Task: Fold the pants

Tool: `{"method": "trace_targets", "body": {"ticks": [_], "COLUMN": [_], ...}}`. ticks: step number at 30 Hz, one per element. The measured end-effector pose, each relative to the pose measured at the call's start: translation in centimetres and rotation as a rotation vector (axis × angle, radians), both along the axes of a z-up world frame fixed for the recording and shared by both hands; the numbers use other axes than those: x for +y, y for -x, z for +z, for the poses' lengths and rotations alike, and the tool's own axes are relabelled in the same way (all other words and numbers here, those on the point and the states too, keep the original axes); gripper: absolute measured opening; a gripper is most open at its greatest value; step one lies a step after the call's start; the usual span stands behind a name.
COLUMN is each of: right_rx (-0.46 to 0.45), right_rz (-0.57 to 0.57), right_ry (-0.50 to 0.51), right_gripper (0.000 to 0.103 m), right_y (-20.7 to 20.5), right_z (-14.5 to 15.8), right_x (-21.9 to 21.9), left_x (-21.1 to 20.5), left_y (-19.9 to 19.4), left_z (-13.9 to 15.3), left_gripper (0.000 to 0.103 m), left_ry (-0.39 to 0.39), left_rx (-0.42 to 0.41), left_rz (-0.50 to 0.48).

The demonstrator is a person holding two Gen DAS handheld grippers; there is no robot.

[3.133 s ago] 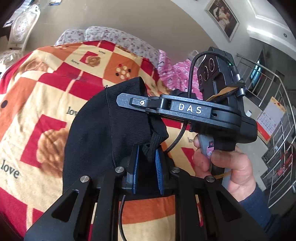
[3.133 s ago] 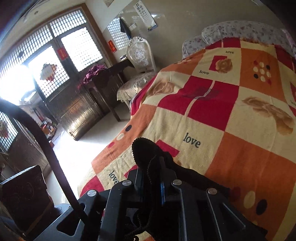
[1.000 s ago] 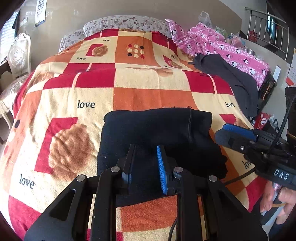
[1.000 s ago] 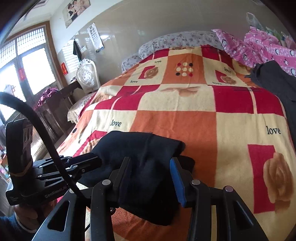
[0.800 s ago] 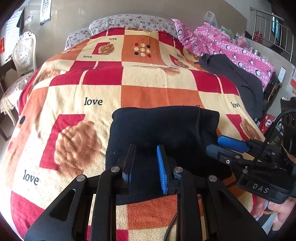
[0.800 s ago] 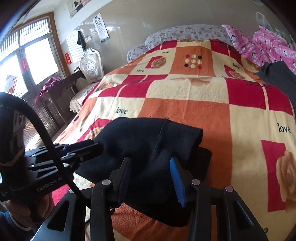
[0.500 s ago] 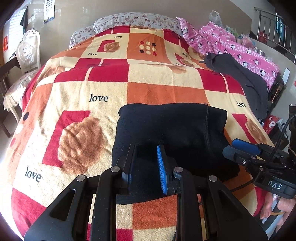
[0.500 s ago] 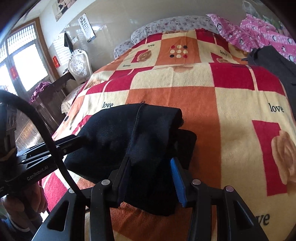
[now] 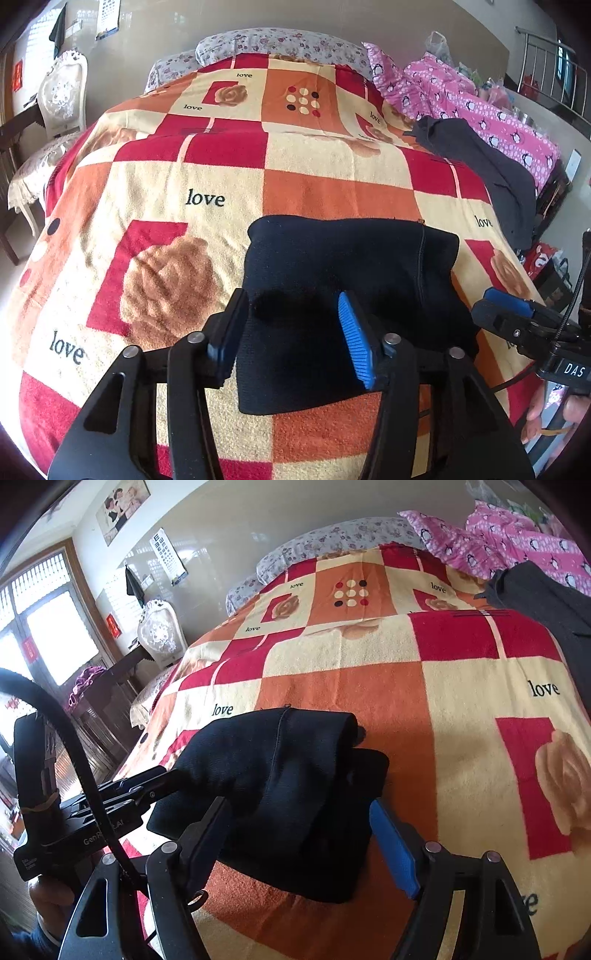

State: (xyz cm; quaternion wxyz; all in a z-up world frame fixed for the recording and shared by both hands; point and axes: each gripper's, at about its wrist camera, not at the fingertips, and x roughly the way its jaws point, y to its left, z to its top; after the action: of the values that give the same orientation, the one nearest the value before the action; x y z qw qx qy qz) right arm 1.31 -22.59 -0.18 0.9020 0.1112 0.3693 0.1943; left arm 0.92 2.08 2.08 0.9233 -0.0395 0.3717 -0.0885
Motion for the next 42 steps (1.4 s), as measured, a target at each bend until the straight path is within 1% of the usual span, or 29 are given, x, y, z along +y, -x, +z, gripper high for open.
{"method": "trace_targets", "body": {"ticks": [3, 7, 8, 10, 11, 12, 16, 20, 23, 26, 29, 30, 34, 42], "right_rx": [0.049, 0.114, 0.13, 0.15, 0.156, 0.162, 0.181, 0.181, 0.171, 0.164, 0.15, 0.146, 0.135, 0.124], "right_rz": [-0.022, -0.038, -0.041, -0.048, -0.05, -0.049, -0.036, -0.014, -0.006, 0.006, 0.028, 0.033, 0.044, 0.045], "right_ry": [-0.056, -0.14, -0.145, -0.14, -0.138, -0.142, -0.183, -0.167, -0.133, -0.133, -0.096, -0.087, -0.106, -0.1], "right_gripper": [0.085, 0.086, 0.086, 0.086, 0.086, 0.086, 0.088, 0.089, 0.093, 0.095, 0.098, 0.099, 0.103, 0.103], "right_y": [-0.8, -1.8, -2.1, -2.6, -2.7, -2.9, -3.6, -4.1, -4.4, -4.4, -4.4, -4.3, -4.2, -4.2], "right_z": [-1.0, -2.4, -2.8, -3.4, -3.6, -3.8, -4.4, -4.5, -4.4, -4.6, -4.6, -4.6, -4.8, -4.9], "right_x": [-1.2, -2.4, -2.5, -2.5, -2.5, -2.5, -2.2, -1.4, -0.7, -0.4, 0.0, 0.1, -0.1, 0.0], "left_x": [1.2, 3.0, 3.3, 3.8, 4.0, 4.2, 4.4, 4.2, 4.1, 4.0, 3.9, 3.9, 3.4, 2.7], "left_y": [-0.5, -1.5, -1.8, -2.1, -2.2, -2.2, -2.6, -2.8, -2.9, -3.2, -3.5, -3.6, -3.8, -3.8], "left_z": [0.1, -0.5, -0.8, -1.2, -1.3, -1.4, -1.8, -1.8, -1.8, -2.0, -2.2, -2.3, -2.8, -3.2], "left_gripper": [0.053, 0.053, 0.053, 0.056, 0.061, 0.064, 0.064, 0.064, 0.064, 0.065, 0.071, 0.071, 0.071, 0.073], "left_ry": [0.006, 0.044, 0.055, 0.076, 0.088, 0.102, 0.138, 0.135, 0.138, 0.151, 0.159, 0.165, 0.165, 0.162], "left_rx": [0.005, 0.043, 0.055, 0.07, 0.072, 0.074, 0.087, 0.077, 0.074, 0.073, 0.078, 0.079, 0.089, 0.086], "left_rz": [0.025, 0.039, 0.04, 0.045, 0.049, 0.053, 0.048, 0.037, 0.031, 0.021, 0.022, 0.021, 0.016, 0.022]}}
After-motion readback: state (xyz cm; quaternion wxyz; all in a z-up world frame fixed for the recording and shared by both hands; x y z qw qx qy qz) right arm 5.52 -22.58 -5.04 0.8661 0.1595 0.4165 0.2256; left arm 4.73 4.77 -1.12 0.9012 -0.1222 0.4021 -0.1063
